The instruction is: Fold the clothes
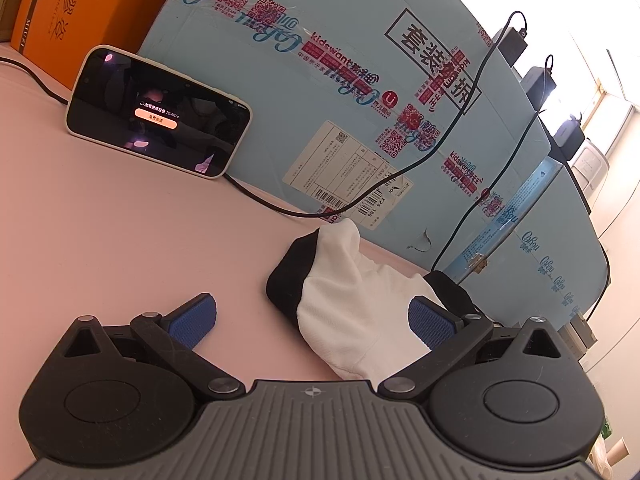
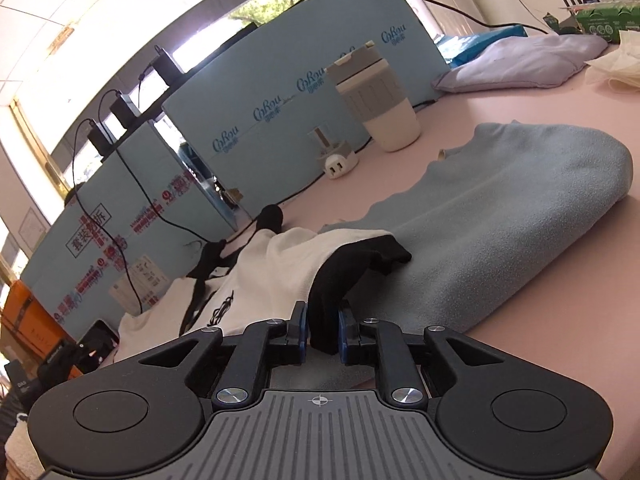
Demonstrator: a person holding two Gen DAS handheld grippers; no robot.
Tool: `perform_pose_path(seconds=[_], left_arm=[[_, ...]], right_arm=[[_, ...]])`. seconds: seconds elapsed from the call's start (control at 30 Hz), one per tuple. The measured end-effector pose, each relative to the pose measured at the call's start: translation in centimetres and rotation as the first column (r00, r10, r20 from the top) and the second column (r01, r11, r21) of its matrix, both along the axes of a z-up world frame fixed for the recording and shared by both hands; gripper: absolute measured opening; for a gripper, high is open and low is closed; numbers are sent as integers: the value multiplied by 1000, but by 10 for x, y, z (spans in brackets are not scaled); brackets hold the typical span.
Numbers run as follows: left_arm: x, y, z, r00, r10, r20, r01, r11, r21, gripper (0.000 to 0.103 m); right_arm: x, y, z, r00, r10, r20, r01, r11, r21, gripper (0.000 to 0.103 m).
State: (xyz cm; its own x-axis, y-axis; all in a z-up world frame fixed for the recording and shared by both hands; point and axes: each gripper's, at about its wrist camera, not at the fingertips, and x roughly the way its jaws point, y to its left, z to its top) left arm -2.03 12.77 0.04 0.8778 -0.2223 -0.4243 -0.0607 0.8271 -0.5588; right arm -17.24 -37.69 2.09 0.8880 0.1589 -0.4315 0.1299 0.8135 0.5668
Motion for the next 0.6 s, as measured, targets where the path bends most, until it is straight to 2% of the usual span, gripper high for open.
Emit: perform_pose_path(seconds=[0.17,0.37,0.47,0.6], left_arm=[[0,0,0,1000,0,0,0,1000,-1,103],[0,1,0,1000,0,0,0,1000,-1,103],[0,1,0,1000,0,1,0,1000,-3,103],[0,1,0,1000,0,1,0,1000,-3,103]], right_arm=[[-7,-6,9,1000,-24,-1,24,1000,0,26],[-19,-35,36,985,-137,106,141,989,-36,26],[-5,-52,35,987,-140,80,142,989,-27,26],[17,-62,17,994,-110,-21,110,993,47,29]])
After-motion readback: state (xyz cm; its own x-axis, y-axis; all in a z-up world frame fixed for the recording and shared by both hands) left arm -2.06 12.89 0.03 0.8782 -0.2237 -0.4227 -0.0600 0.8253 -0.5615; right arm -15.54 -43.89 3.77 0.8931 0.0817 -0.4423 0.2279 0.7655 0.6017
